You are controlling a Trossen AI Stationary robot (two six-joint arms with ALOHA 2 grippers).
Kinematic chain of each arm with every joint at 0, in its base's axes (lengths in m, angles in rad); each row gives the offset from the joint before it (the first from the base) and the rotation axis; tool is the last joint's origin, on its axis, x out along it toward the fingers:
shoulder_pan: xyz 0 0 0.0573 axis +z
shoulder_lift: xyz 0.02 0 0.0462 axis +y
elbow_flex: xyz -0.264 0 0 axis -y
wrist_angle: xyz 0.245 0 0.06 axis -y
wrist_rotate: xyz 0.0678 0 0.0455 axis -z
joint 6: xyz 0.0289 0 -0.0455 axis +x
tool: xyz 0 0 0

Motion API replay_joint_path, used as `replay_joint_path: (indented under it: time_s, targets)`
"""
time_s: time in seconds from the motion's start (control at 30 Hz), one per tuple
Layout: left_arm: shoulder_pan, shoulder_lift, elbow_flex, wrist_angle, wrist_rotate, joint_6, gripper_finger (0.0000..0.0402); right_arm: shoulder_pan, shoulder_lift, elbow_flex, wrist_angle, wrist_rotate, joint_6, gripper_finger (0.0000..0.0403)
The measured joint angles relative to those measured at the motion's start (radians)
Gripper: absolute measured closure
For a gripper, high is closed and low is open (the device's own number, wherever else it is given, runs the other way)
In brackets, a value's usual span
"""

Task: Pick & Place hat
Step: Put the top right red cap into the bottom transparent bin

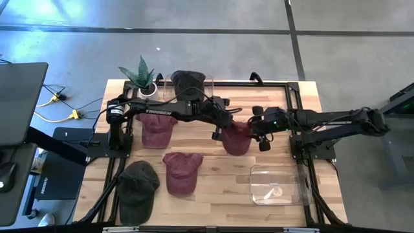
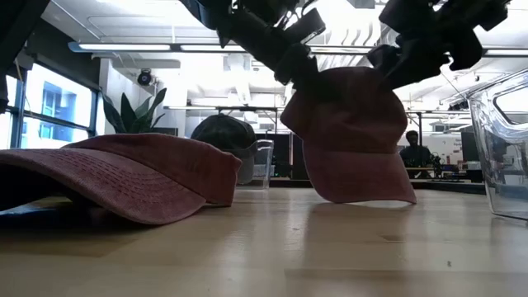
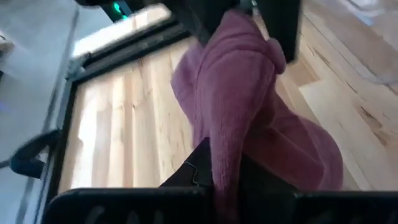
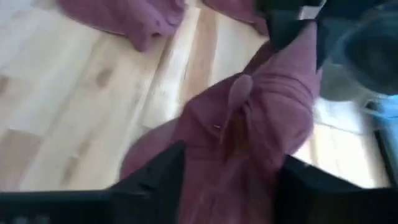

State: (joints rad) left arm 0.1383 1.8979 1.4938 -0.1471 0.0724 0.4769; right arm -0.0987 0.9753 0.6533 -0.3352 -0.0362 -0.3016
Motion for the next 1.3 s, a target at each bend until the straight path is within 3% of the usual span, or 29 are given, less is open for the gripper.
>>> replay_joint_path:
  time_s: [0.13, 0.17, 0.33, 0.47, 0.6, 0.73, 0.83, 0.9, 1.0, 1.17, 1.3]
  targets:
    - [0.000, -0.018, 0.011, -0.023, 0.051, 0.050, 0.0394, 0.004, -0.003, 0.000, 0.019, -0.031, 0.118, 0.0371]
    - [0.000, -0.019, 0.020, -0.060, 0.054, 0.070, 0.0394, 0.004, -0.008, 0.000, 0.019, -0.046, 0.140, 0.0386]
    - [0.031, -0.043, 0.115, -0.261, 0.151, 0.128, 0.0363, -0.024, -0.032, 0.000, 0.065, -0.089, 0.378, 0.0371]
    - [0.077, -0.038, 0.185, -0.392, 0.310, 0.093, 0.0294, -0.050, -0.027, 0.000, 0.083, -0.137, 0.531, 0.0395]
    - [0.105, -0.038, 0.199, -0.405, 0.416, 0.062, 0.0209, -0.054, -0.024, 0.000, 0.104, -0.123, 0.604, 0.0388]
    - [0.091, -0.033, 0.196, -0.391, 0.385, -0.021, 0.0140, -0.057, -0.024, 0.000, 0.137, -0.127, 0.613, 0.0396]
    - [0.048, -0.005, 0.198, -0.335, 0.249, -0.058, 0.0114, -0.058, -0.025, 0.000, 0.156, -0.128, 0.607, 0.0396]
    - [0.016, 0.011, 0.193, -0.324, 0.154, -0.076, 0.0109, -0.059, -0.025, 0.000, 0.164, -0.130, 0.609, 0.0390]
    - [-0.022, 0.039, 0.198, -0.273, 0.105, -0.062, 0.0112, -0.059, -0.025, 0.000, 0.163, -0.139, 0.609, 0.0391]
    - [-0.042, 0.053, 0.195, -0.336, 0.145, -0.006, 0.0153, -0.059, -0.032, -0.001, 0.153, -0.201, 0.615, 0.0397]
    - [-0.026, 0.052, 0.196, -0.350, 0.238, 0.025, 0.0232, -0.058, -0.037, -0.001, 0.151, -0.248, 0.617, 0.0386]
